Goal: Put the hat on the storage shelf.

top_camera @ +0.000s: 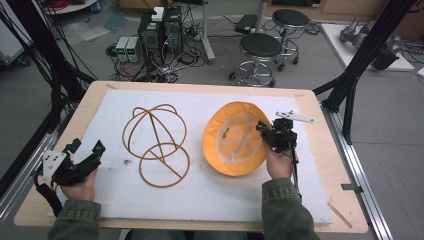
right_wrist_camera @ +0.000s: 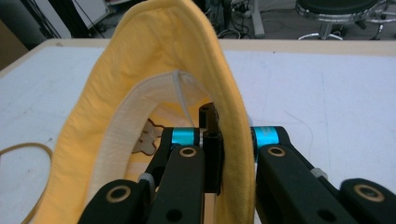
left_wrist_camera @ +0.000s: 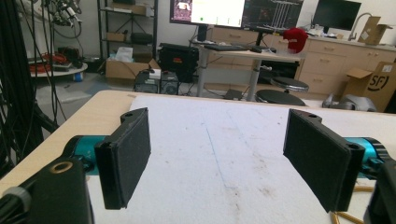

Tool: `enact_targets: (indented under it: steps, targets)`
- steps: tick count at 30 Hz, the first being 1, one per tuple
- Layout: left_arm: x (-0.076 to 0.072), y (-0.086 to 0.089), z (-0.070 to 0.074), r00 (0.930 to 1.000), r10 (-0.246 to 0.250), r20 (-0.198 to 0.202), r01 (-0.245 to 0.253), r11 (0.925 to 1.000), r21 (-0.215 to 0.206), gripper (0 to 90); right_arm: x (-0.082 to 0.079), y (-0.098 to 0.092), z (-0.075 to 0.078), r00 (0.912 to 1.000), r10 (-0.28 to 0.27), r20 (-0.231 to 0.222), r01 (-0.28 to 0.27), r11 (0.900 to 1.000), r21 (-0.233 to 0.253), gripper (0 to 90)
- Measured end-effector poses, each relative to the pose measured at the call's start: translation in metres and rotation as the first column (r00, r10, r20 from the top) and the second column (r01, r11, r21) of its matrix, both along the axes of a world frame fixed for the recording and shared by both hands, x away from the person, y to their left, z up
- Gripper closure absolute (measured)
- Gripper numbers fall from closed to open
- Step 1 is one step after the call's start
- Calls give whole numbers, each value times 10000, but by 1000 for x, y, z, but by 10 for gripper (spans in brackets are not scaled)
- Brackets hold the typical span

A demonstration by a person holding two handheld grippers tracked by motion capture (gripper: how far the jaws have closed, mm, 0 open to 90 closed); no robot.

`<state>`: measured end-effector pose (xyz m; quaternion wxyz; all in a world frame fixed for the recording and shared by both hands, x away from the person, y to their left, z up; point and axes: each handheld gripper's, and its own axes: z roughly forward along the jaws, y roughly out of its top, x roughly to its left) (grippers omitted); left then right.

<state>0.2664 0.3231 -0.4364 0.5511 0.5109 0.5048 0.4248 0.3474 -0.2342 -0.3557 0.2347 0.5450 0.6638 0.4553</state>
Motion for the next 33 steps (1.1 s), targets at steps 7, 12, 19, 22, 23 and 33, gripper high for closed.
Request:
enact_targets:
  steps: [7, 12, 19, 22, 23, 33]
  targets:
    - [0, 0, 0, 10000, 1, 4, -1, 10000, -7, 234, -6, 2, 13, 9973, -185, 711, 173, 9997, 174, 862]
    - [0, 0, 0, 10000, 8, 24, -8, 10000, -35, 235, -11, 5, 21, 9930, -281, 1146, 248, 9992, 305, 861]
    - [0, 0, 0, 10000, 7, 40, -7, 10000, -68, 234, -18, 8, 31, 9824, -287, 1848, 195, 9985, 518, 861]
    - [0, 0, 0, 10000, 11, 39, -11, 10000, -66, 234, -22, 8, 36, 9718, -271, 2344, 104, 9973, 720, 861]
    - [0, 0, 0, 10000, 17, 35, -17, 10000, -69, 234, -24, 9, 38, 9667, -261, 2546, 66, 9970, 769, 861]
    - [0, 1, 0, 10000, -10, 17, 10, 9999, -107, 234, -41, 15, 54, 8746, -239, 4843, -277, 9947, 990, 860]
